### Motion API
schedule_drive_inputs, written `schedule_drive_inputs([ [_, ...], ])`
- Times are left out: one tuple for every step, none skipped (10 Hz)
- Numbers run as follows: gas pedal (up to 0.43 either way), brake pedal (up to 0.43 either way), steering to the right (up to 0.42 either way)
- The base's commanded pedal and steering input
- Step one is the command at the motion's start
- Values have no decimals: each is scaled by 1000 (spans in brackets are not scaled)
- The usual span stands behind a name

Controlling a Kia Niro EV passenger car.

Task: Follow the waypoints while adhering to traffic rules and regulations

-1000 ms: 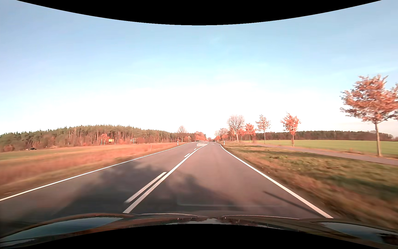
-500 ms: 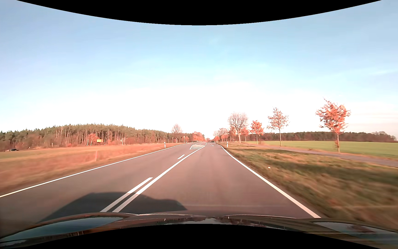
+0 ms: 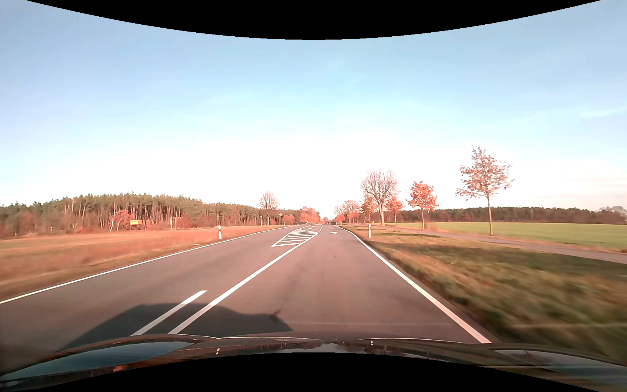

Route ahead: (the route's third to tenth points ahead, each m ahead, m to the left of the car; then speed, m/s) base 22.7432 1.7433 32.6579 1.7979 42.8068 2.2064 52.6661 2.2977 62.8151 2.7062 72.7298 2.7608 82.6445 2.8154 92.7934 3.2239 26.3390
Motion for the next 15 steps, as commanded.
schedule_drive_inputs([
  [189,0,2],
  [189,0,1],
  [189,0,0],
  [189,0,-1],
  [189,0,-2],
  [189,0,-2],
  [189,0,-3],
  [189,0,-3],
  [189,0,-3],
  [189,0,-3],
  [189,0,-3],
  [189,0,-3],
  [189,0,-3],
  [189,0,-3],
  [189,0,-3],
])
